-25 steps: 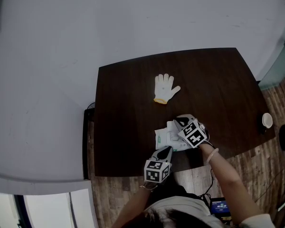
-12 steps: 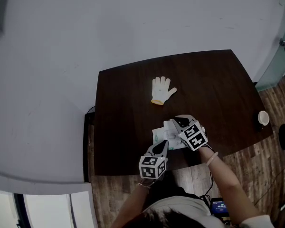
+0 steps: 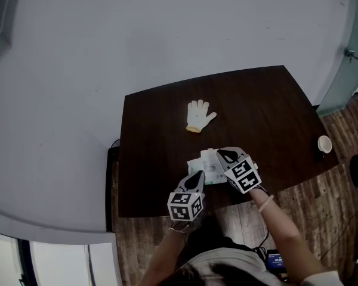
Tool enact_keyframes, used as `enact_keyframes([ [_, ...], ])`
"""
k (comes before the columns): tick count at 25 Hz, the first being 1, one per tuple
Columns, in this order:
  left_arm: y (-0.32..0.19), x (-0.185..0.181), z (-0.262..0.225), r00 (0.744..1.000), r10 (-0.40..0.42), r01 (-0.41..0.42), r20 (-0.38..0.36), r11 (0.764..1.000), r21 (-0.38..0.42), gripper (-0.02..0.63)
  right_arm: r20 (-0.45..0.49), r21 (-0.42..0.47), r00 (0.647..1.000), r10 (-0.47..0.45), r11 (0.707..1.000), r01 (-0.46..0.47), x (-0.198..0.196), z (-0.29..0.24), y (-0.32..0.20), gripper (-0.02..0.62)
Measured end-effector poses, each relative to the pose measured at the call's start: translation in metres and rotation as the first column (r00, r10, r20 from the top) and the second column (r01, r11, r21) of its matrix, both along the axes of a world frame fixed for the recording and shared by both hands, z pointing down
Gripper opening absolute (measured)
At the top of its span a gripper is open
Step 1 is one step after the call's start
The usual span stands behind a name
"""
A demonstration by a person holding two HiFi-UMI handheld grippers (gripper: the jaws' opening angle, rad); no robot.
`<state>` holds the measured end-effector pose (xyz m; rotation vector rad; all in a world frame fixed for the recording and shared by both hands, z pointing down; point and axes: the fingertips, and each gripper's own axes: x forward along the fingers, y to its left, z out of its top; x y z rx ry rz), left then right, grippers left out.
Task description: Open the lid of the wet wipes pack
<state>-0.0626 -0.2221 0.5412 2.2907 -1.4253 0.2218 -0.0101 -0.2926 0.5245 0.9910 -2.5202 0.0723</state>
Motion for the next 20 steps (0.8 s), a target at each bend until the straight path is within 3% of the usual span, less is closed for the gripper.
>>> enact_keyframes([
  [20,0.072,0.035,-0.082,0.997,-0.027,0.016,0.072,0.99,0.141,0.018,0.113,0.107,0.992,0.047,0.992,-0.059,0.057,-0.066,0.101,0.006],
])
